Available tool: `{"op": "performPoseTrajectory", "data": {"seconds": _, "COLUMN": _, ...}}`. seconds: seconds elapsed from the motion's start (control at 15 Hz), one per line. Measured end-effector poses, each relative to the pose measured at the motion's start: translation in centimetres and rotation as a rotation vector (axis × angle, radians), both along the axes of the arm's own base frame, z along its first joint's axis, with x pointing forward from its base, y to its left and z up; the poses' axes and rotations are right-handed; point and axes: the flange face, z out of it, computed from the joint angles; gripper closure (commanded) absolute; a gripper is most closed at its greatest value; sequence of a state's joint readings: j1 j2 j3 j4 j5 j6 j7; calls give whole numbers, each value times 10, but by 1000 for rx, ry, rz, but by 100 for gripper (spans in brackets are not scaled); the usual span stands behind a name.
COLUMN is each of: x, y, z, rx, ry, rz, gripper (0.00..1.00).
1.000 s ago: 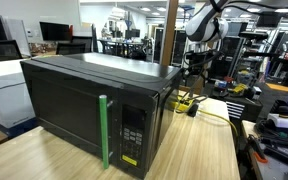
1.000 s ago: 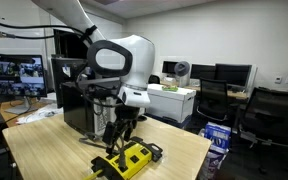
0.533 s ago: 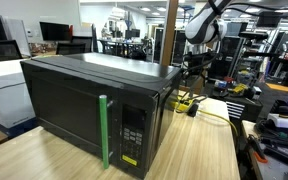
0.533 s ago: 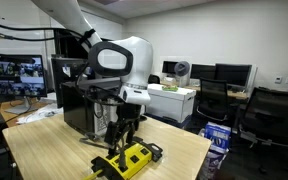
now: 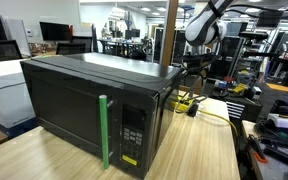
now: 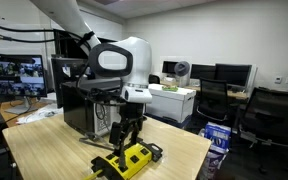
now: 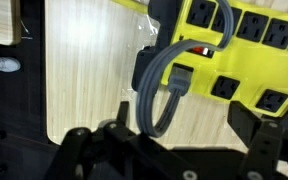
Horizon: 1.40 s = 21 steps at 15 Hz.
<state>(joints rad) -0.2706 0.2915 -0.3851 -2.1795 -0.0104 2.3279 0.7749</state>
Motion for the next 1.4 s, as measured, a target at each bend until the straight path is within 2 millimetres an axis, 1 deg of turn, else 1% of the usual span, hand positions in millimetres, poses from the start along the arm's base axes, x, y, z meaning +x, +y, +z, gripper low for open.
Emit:
{"op": "performPoseTrajectory", "data": {"seconds": 0.53, "x": 2, "y": 2, "z": -1, "rx": -2, "ry": -3, "rz": 5, "gripper": 0}}
{"op": "performPoseTrajectory", "data": {"seconds": 1.07, "x": 4, "y": 4, "z": -6, "rx": -41, "ry": -71, "rz": 9, "gripper": 0}}
{"op": "performPoseTrajectory", "data": {"seconds": 1.13, "x": 3, "y": 4, "z": -6, "rx": -39, "ry": -73, "rz": 7, "gripper": 6}}
{"op": "performPoseTrajectory", "data": {"seconds": 1.2, "x": 3, "y": 5, "z": -7, "rx": -36, "ry": -74, "rz": 4, "gripper": 1}}
{"op": "performPoseTrajectory", "data": {"seconds": 1.33, "x": 4, "y": 5, "z": -7, "rx": -28, "ry": -81, "rz": -10, "gripper": 0}}
{"op": "performPoseTrajectory", "data": {"seconds": 1.4, "x": 1, "y": 2, "z": -7, "rx": -23, "ry": -87, "rz": -30, "gripper": 0}}
